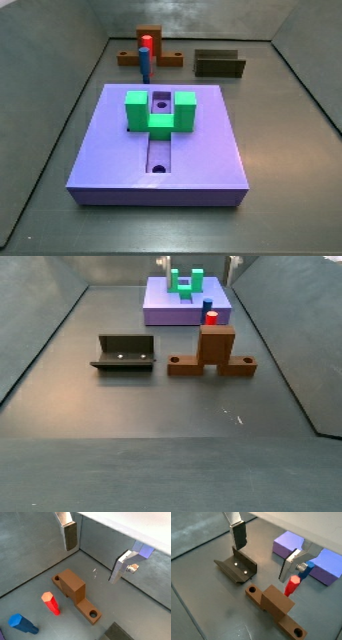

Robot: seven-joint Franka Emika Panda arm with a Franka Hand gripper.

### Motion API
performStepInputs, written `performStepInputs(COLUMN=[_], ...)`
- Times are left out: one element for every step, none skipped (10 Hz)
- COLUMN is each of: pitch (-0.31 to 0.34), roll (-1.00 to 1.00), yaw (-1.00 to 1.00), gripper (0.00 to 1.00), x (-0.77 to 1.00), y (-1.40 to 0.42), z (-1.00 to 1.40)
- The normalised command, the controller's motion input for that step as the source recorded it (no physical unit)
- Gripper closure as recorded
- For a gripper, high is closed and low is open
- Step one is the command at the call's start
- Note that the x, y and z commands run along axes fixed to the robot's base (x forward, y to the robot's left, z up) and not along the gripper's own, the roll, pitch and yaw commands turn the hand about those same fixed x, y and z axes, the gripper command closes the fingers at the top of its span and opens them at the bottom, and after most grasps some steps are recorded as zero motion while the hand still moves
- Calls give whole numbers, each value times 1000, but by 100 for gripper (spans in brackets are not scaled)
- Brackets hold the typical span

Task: Pick up the brown object. Move up. Move to above the board. Insert the brown object.
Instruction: Pick up the brown object.

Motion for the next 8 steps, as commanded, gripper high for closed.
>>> performStepInputs(pitch=[0,-127,-173,-179,-107,-14,0,0], roll=[0,-29,-50,0,0,21,43,53], yaw=[0,0,0,0,-71,-134,-163,-157], gripper=[0,0,0,0,0,0,0,0], x=[0,-17,-34,-166,-206,0,-43,-166], y=[0,-283,-326,-206,0,0,0,3], z=[-69,-440,-660,-743,-663,-403,-366,-340])
